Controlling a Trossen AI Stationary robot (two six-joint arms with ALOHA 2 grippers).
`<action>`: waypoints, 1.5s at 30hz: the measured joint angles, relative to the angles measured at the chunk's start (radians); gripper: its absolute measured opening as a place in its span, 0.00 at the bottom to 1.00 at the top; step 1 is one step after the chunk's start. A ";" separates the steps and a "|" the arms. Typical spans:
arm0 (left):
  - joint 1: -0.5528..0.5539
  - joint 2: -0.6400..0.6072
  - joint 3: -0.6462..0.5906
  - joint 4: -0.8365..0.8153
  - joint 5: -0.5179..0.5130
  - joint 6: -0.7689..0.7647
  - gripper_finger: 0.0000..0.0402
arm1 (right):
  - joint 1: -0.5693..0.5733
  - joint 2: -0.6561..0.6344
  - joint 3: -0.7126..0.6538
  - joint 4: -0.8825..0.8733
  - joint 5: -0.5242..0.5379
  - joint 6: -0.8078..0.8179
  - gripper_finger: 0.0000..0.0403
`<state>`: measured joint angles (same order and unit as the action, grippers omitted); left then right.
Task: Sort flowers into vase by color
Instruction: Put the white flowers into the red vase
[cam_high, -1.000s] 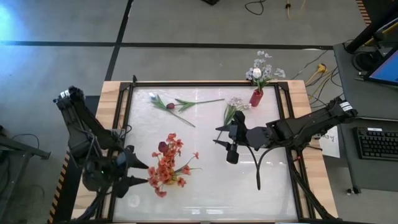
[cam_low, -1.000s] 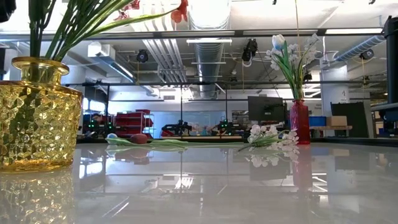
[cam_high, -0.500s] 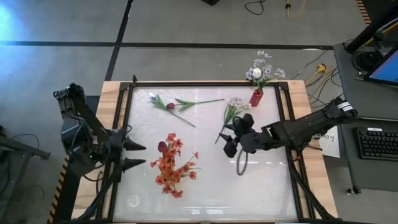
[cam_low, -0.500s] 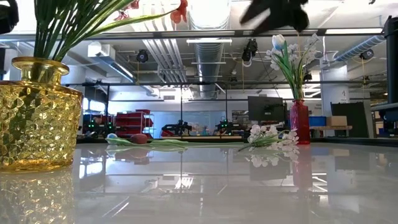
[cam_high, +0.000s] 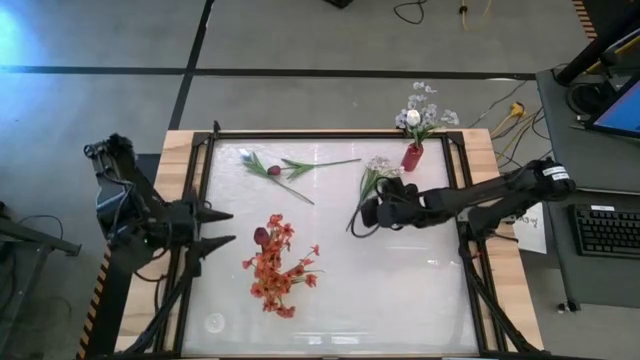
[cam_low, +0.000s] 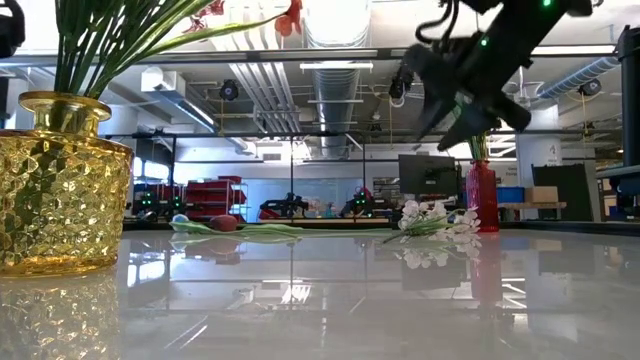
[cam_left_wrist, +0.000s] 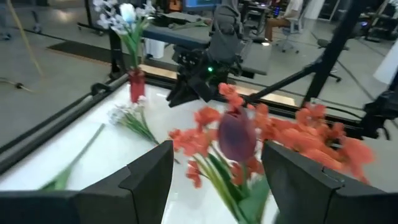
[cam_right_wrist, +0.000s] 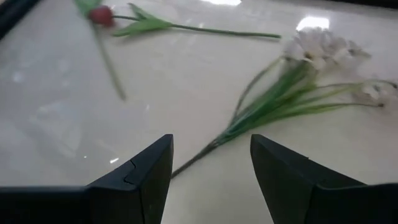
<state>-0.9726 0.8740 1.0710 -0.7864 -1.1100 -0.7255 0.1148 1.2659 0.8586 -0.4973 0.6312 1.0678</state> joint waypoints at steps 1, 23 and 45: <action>0.013 -0.007 0.000 -0.002 0.001 0.015 0.57 | -0.012 0.000 -0.007 0.000 -0.005 0.013 0.51; 0.312 -0.147 0.000 -0.098 0.098 0.357 0.50 | -0.239 0.362 0.061 -0.004 -0.118 0.112 0.51; 0.312 -0.153 0.000 -0.098 0.080 0.403 0.50 | -0.274 0.452 0.149 0.069 -0.108 0.087 0.77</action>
<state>-0.6609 0.7214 1.0714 -0.8843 -1.0302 -0.3225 -0.1589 1.7175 1.0077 -0.4278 0.5236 1.1552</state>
